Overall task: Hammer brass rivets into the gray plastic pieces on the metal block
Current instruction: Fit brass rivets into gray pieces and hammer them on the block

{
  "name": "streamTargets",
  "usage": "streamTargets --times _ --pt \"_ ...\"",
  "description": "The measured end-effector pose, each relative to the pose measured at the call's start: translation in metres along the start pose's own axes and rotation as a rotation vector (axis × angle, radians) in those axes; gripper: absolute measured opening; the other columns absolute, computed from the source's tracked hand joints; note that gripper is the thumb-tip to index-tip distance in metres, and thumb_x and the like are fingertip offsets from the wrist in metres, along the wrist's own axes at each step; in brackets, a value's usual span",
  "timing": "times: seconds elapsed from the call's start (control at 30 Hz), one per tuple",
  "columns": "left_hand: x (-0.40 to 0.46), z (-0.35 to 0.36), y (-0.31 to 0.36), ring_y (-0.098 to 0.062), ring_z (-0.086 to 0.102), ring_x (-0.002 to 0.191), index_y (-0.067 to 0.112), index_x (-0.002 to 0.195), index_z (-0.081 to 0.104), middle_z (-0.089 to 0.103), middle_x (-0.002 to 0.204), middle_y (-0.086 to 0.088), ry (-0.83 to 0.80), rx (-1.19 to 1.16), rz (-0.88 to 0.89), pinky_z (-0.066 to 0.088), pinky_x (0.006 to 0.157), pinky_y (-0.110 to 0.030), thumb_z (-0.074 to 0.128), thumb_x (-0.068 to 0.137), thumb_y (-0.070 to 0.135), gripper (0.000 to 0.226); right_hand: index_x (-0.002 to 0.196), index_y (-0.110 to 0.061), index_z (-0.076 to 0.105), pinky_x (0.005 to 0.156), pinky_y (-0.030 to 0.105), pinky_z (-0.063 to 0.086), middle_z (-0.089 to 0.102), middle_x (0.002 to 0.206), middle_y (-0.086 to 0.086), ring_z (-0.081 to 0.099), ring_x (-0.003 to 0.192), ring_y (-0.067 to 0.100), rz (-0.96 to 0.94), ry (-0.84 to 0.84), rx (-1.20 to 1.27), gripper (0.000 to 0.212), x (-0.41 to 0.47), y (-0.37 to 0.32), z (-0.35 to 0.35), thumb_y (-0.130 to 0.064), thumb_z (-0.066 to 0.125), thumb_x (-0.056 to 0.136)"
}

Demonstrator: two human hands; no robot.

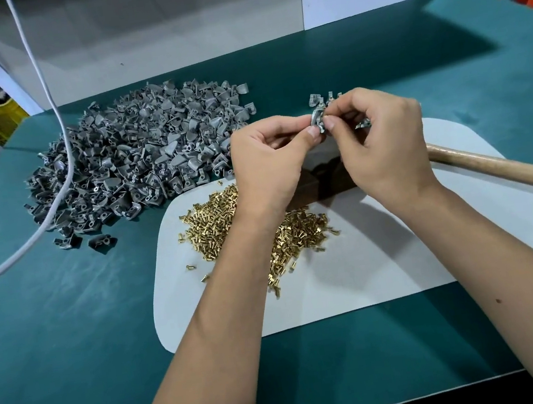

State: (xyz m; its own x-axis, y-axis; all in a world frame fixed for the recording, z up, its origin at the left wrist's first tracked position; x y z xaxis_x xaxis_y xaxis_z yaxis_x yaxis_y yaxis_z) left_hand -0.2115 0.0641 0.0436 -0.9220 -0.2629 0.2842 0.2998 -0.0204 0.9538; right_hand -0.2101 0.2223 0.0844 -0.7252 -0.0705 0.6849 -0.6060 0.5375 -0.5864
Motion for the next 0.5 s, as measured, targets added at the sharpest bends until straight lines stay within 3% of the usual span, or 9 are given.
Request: streamTargets --times 0.13,0.3,0.4,0.5 --pt "-0.0007 0.0029 0.0000 -0.026 0.076 0.083 -0.001 0.091 0.078 0.078 0.087 -0.015 -0.002 0.034 0.005 0.062 0.085 -0.038 0.078 0.080 -0.010 0.014 0.087 -0.004 0.074 0.073 0.025 0.051 0.074 0.082 0.004 0.065 0.074 0.018 -0.019 0.003 -0.011 0.009 -0.0001 -0.0004 -0.0030 -0.010 0.067 0.090" --pt "-0.0024 0.0054 -0.0011 -0.029 0.076 0.086 0.001 0.089 0.079 0.078 0.087 -0.013 0.004 0.077 0.002 0.061 0.086 -0.040 0.079 0.079 -0.006 0.012 0.083 -0.006 0.073 0.069 0.009 0.041 0.070 0.076 -0.001 0.058 0.068 0.009 0.014 0.018 -0.005 0.006 -0.0019 0.0009 -0.0039 -0.008 0.069 0.087" --pt "-0.0038 0.0061 -0.0014 -0.035 0.076 0.089 0.002 0.088 0.078 0.078 0.086 -0.014 0.011 0.080 -0.006 0.061 0.089 -0.047 0.080 0.079 -0.005 0.011 0.081 -0.007 0.073 0.068 0.009 0.041 0.069 0.074 -0.002 0.058 0.067 0.008 0.046 0.031 0.003 0.006 -0.0028 0.0024 -0.0038 -0.007 0.069 0.086" --pt "-0.0042 0.0064 0.0003 -0.033 0.076 0.087 0.002 0.088 0.078 0.078 0.087 -0.015 0.004 0.091 0.000 0.062 0.088 -0.045 0.080 0.079 -0.006 0.012 0.082 -0.008 0.073 0.067 0.009 0.040 0.068 0.074 -0.003 0.058 0.067 0.006 0.078 0.022 0.023 0.006 -0.0029 0.0049 -0.0031 -0.007 0.069 0.086"
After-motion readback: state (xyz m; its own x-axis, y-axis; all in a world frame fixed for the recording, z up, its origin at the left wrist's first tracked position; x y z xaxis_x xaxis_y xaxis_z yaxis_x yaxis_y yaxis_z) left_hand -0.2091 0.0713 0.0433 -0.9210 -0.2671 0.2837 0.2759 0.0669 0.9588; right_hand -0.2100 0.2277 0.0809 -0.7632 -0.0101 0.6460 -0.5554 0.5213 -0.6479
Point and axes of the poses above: each hand's wrist, its own x-axis towards the middle knuckle, its own z-axis out of the palm, y = z × x, the point moved 8 cm from there along x, towards the middle knuckle
